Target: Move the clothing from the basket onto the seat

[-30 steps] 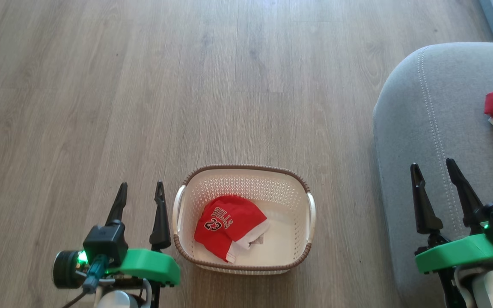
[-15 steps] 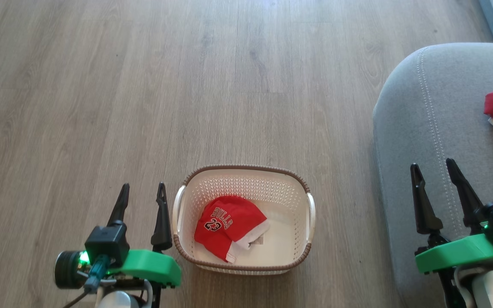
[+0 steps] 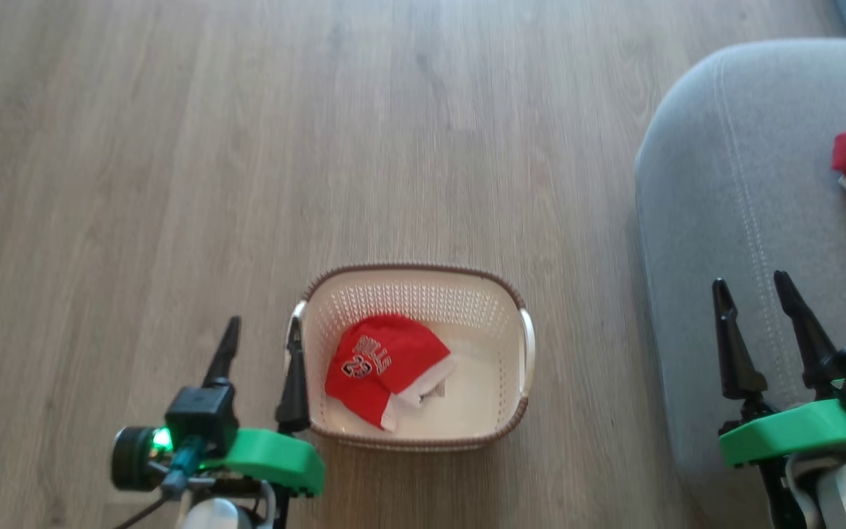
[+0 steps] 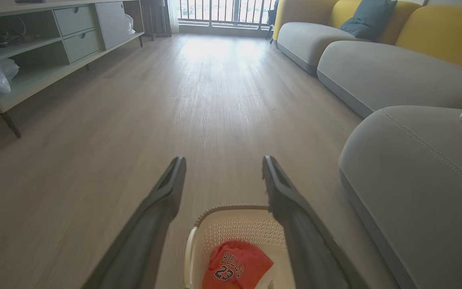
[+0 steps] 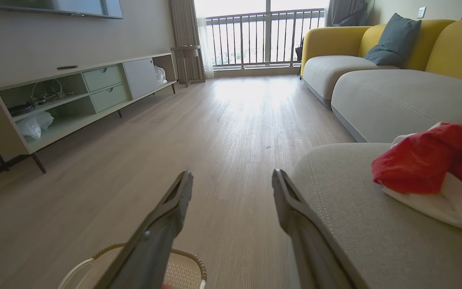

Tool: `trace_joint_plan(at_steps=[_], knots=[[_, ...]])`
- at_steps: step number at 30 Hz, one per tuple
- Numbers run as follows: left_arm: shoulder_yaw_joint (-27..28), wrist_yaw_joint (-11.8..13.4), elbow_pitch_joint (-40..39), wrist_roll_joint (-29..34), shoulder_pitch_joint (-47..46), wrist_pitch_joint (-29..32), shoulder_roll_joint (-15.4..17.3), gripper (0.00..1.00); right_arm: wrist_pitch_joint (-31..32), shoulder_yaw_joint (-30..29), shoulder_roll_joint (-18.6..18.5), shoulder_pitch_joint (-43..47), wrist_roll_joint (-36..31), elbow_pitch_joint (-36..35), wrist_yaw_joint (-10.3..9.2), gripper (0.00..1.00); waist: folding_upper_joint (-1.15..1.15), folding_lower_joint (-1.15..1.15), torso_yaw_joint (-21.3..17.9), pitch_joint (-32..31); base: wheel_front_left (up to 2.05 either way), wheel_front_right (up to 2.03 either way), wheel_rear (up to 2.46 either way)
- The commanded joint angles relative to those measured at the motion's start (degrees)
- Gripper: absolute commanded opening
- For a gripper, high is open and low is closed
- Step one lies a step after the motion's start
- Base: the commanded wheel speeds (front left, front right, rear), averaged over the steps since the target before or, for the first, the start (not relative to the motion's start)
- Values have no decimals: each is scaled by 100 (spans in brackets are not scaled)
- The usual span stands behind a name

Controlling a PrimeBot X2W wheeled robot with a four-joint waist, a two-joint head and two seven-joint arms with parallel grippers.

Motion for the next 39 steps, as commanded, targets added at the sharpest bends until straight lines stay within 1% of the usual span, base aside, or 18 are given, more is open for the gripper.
trace_joint_plan(at_steps=[1, 7, 12, 13, 15, 17, 20, 25, 28, 29, 31, 33, 35, 39], knots=[[83, -45, -75, -22, -346, -29, -18, 100, -14, 29, -101, -218, -52, -144, -1, 100, 0, 0, -84, 255, 0, 0, 0], [-224, -158, 414, 9, -845, -29, -18, 100, -14, -29, -151, -470, -49, -190, -1, 100, 0, 0, -272, 1129, 0, 0, 0], [-529, -381, 1216, 247, -1473, -29, -18, 100, -14, 88, -170, -728, -83, -296, -1, 100, 0, 0, -497, 1998, 0, 0, 0], [-529, -381, 1216, 247, -1473, -29, -18, 100, -14, 88, -170, -728, -83, -296, -1, 100, 0, 0, -497, 1998, 0, 0, 0], [-633, -457, 1579, 410, -1757, -29, -18, 100, -14, 97, -135, -827, -75, -361, -1, 100, 0, 0, -590, 2341, 0, 0, 0], [-711, -414, 2014, 734, -2073, -29, -15, 100, -14, 118, -102, -928, -86, -435, -1, 100, 0, 0, -681, 2703, 0, 0, 0], [-927, -442, 2735, 1125, -2598, -29, 32, 100, -14, 178, -20, -1070, -109, -472, -1, 100, 0, 0, -833, 3216, 0, 0, 0], [-1071, -408, 3583, 1332, -3436, -29, 106, 100, -14, 399, 96, -1289, -245, -540, -1, 100, 0, 0, -1076, 3908, 0, 0, 0], [-1195, -497, 4042, 1433, -3904, -29, 237, 100, -14, 531, 214, -1426, -305, -662, -1, 100, 0, 0, -1250, 4246, 0, 0, 0], [-1258, -516, 4356, 1499, -4224, -29, 338, 100, -14, 603, 301, -1493, -308, -729, -1, 100, 0, 0, -1362, 4439, 0, 0, 0], [-1328, -517, 4726, 1576, -4524, -29, 433, 100, -14, 684, 370, -1536, -320, -761, -1, 100, 0, 0, -1471, 4580, 0, 0, 0], [-1288, -367, 5026, 1580, -4813, -29, 499, 100, -14, 741, 435, -1574, -319, -770, -1, 100, 0, 0, -1576, 4708, 0, 0, 0], [-1164, -281, 5312, 1464, -5055, -29, 519, 100, -14, 784, 493, -1616, -299, -783, -1, 100, 0, 0, -1669, 4829, 0, 0, 0], [-1158, -257, 6089, 1463, -5592, -18, 597, 100, -14, 850, 572, -1682, -266, -785, -1, 100, 0, 0, -1795, 5026, 0, 0, 0]])
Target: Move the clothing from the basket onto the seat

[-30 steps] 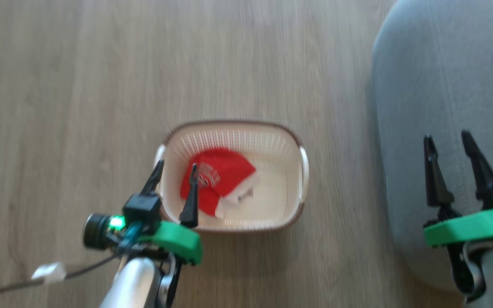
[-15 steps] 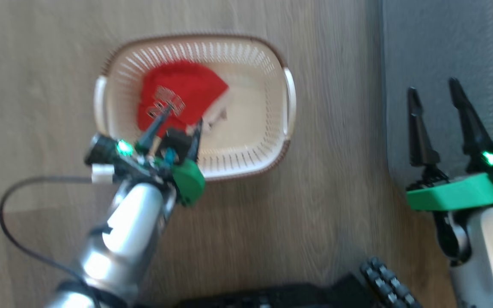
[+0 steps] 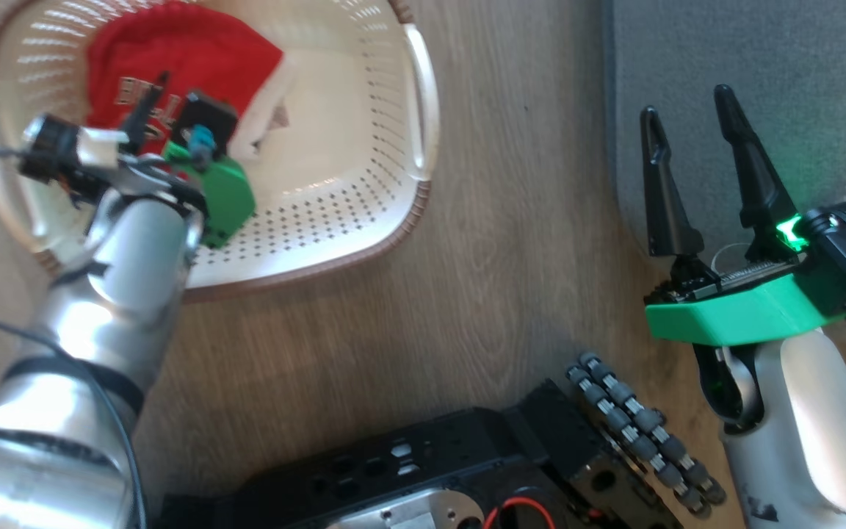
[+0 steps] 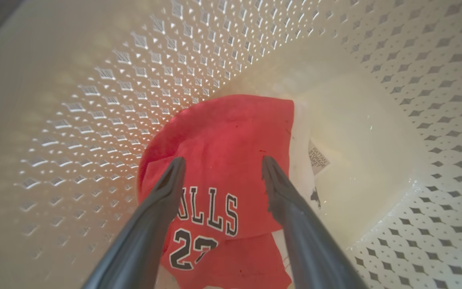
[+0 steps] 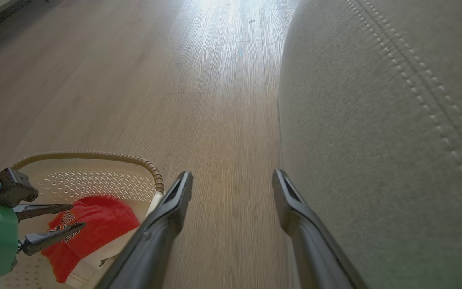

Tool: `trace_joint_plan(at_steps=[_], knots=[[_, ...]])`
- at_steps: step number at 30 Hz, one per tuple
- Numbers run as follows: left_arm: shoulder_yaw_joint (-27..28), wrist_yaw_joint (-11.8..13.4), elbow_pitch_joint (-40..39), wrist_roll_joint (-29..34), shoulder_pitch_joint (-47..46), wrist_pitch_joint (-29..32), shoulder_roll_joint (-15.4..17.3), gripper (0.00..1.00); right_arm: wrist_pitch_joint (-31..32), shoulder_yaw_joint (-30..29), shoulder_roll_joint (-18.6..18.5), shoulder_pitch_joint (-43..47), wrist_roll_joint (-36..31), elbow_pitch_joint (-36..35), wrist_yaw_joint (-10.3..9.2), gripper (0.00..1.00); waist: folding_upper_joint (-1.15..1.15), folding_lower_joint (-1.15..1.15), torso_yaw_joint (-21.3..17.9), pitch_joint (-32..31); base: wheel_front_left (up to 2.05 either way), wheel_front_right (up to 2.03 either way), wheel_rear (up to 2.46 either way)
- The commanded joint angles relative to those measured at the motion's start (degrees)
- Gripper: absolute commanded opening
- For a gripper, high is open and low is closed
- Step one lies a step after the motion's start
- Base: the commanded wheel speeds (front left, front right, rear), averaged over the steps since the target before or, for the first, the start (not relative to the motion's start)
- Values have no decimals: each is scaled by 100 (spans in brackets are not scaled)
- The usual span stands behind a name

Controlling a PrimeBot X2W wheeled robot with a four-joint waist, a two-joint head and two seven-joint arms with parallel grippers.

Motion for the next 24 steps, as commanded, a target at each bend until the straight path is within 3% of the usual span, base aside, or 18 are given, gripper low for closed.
trace_joint_plan(at_steps=[1, 6, 12, 17, 22, 23, 24], knots=[[108, 21, 94, 0, -11, 10, 162, 100, -13, 117, 43, 89, 23, -165, -1, 100, 0, -1, -169, 195, 0, 0, 0], [-79, 6, 551, 152, -432, 307, 252, 100, -13, 203, 99, 47, 34, -168, -1, 100, 0, -1, -264, 295, 0, 0, 0], [-200, 64, 689, 225, -624, 1114, 398, 100, -13, 280, 148, 70, 61, -187, -1, 100, 0, -1, -308, 393, 0, 0, 0], [-419, -102, 710, 372, -695, 1713, 431, 100, -13, 317, 175, 100, 68, -195, -1, 100, 0, -1, -324, 419, 0, 0, 0], [-535, -607, 717, 334, -704, 2289, 379, 100, -13, 380, 196, 114, 41, -210, -1, 100, 0, -1, -330, 421, 0, 0, 0], [-563, -657, 717, 339, -706, 2408, 376, 69, -13, 376, 198, 119, 39, -229, -1, 100, 0, -1, -319, 425, 0, 0, 0], [-588, -688, 717, 344, -712, 2510, 372, 26, -13, 372, 200, 122, 38, -247, -1, 100, 0, -1, -307, 428, 0, 0, 0]])
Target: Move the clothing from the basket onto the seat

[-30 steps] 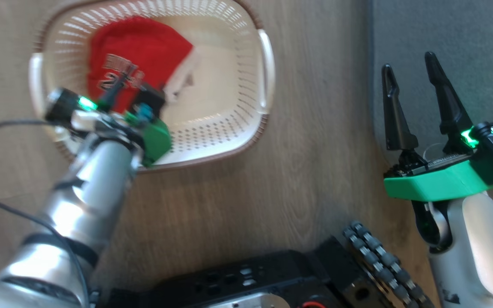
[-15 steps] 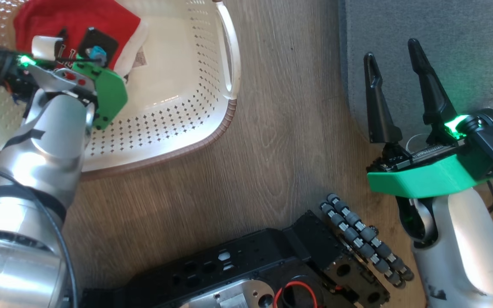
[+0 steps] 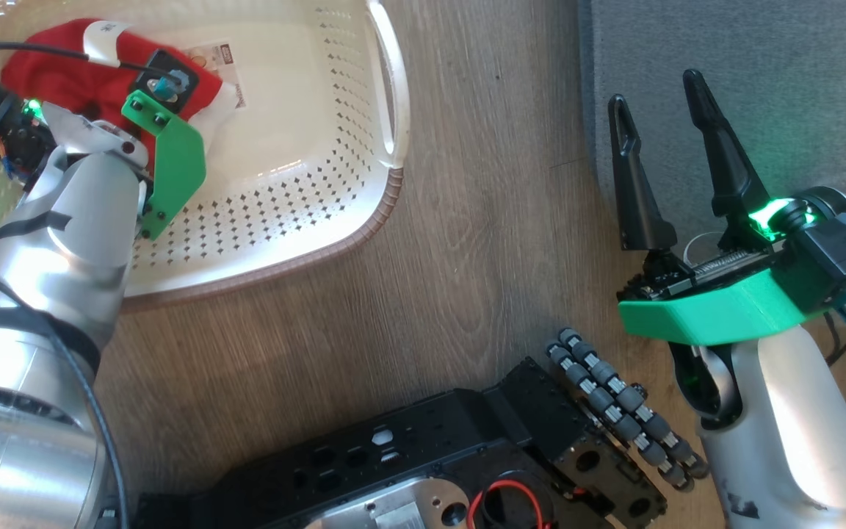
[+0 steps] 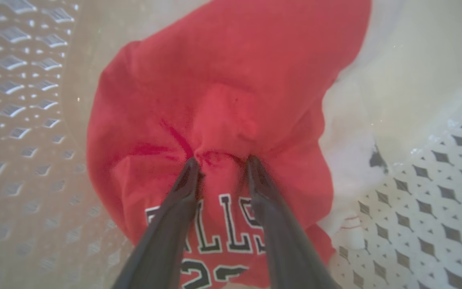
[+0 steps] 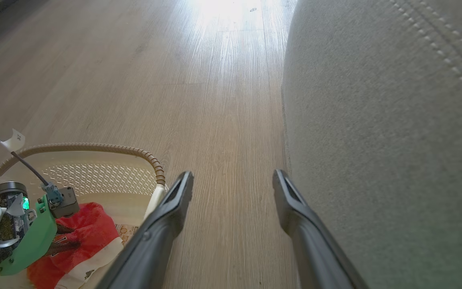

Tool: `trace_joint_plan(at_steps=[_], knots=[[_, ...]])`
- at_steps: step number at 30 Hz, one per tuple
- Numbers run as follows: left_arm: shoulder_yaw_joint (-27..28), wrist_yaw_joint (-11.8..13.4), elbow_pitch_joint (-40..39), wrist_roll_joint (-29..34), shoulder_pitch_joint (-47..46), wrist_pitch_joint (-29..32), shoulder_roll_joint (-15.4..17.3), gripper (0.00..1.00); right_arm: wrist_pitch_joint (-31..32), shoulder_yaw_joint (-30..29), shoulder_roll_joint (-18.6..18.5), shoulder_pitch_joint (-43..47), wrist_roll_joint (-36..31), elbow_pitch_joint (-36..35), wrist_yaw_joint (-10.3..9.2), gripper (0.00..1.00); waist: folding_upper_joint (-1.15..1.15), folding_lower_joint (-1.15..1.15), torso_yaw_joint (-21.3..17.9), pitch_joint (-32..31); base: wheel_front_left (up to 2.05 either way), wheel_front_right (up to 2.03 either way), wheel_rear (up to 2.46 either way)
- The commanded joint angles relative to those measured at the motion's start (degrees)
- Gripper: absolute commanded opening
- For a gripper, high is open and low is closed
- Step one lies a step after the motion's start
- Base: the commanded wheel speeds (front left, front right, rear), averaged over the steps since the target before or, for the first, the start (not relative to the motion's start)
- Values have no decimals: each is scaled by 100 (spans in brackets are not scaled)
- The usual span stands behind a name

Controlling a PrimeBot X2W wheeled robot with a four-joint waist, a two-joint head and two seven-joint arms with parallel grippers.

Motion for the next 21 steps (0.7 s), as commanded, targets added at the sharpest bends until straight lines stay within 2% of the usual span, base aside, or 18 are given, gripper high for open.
trace_joint_plan(at_steps=[1, 2, 11, 18, 21], knots=[[22, -31, -27, -12, 105, 84, 119, 3, -13, 103, 36, 281, 33, -158, -1, 100, 0, 0, 19, 6, 0, 0, 0], [16, -38, -27, -25, 98, 131, 107, 0, -13, 100, 34, 276, 30, -163, -1, 100, 0, 0, 31, 8, 0, 0, 0], [40, -157, -26, -240, 93, -98, -29, 0, -13, 66, -27, 137, -2, -163, -1, 100, 0, 0, 114, -25, 0, 0, 0], [69, -73, -26, -390, 202, -667, -43, 0, -13, 75, -52, -74, -34, -112, -1, 100, 0, 0, 54, -318, 0, 0, 0], [33, -46, -26, -418, 343, -1094, -94, 0, -13, 18, -67, -93, -64, -30, -1, 100, 0, 0, 103, -665, 0, 0, 0]])
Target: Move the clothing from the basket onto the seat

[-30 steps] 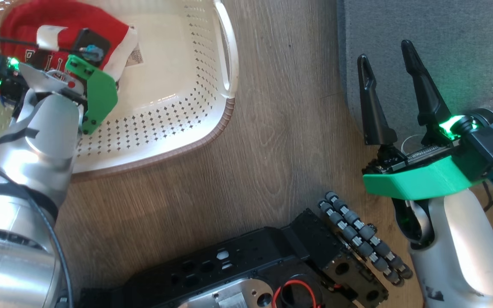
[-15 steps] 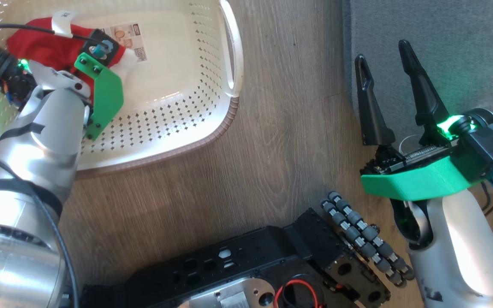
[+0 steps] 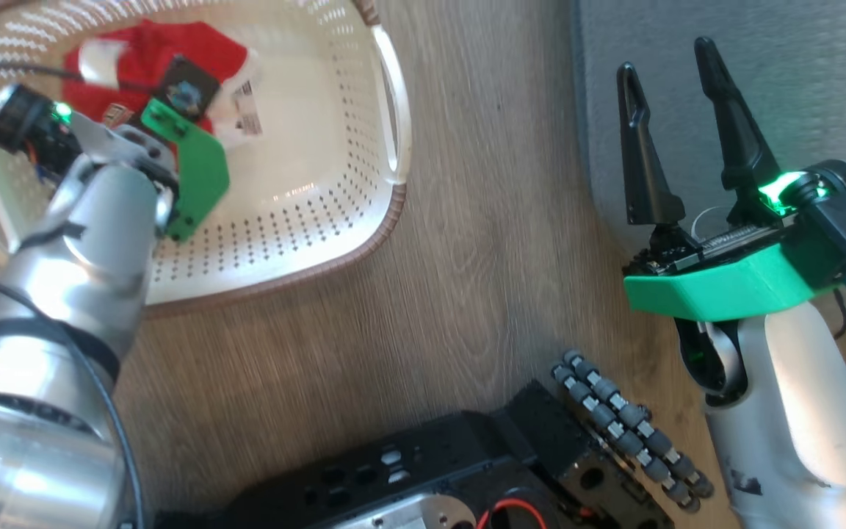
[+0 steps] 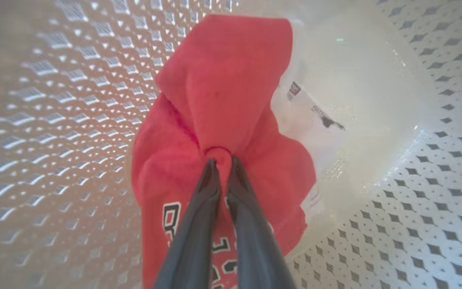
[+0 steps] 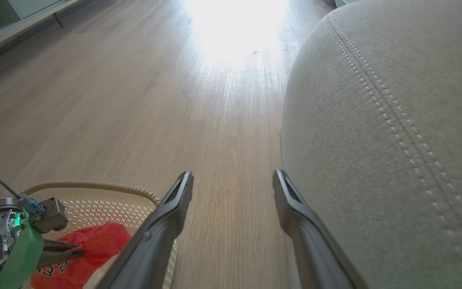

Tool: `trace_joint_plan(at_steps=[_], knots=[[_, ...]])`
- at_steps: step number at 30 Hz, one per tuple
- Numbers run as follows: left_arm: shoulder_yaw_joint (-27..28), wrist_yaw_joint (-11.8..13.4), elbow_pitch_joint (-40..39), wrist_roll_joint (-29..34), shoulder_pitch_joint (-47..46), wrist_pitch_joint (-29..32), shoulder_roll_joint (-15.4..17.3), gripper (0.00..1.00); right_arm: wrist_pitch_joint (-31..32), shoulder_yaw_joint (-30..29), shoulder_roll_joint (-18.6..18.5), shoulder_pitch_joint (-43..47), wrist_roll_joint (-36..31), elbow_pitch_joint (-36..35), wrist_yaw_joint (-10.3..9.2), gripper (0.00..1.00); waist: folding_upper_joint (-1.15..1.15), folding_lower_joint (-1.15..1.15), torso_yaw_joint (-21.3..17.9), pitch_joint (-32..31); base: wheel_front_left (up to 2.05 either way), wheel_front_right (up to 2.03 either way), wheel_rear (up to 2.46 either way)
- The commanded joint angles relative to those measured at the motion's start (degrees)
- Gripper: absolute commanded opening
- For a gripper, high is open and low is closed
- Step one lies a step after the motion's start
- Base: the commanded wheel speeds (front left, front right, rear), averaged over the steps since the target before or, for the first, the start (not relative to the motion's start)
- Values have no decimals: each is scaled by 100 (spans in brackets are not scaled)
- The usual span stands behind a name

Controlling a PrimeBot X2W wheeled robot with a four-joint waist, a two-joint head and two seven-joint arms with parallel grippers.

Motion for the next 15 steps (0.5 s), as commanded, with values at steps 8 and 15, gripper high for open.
trace_joint_plan(at_steps=[8, 15], knots=[[88, 129, -98, -274, 801, -1199, -268, 0, -13, 53, -237, 419, -147, 79, -1, 100, 0, -1, 386, -1469, 0, 0, 0], [327, 150, -1002, -737, 1573, -1481, -460, 0, -13, 0, -402, 712, -128, 243, -1, 100, 0, -1, 732, -2623, 0, 0, 0]])
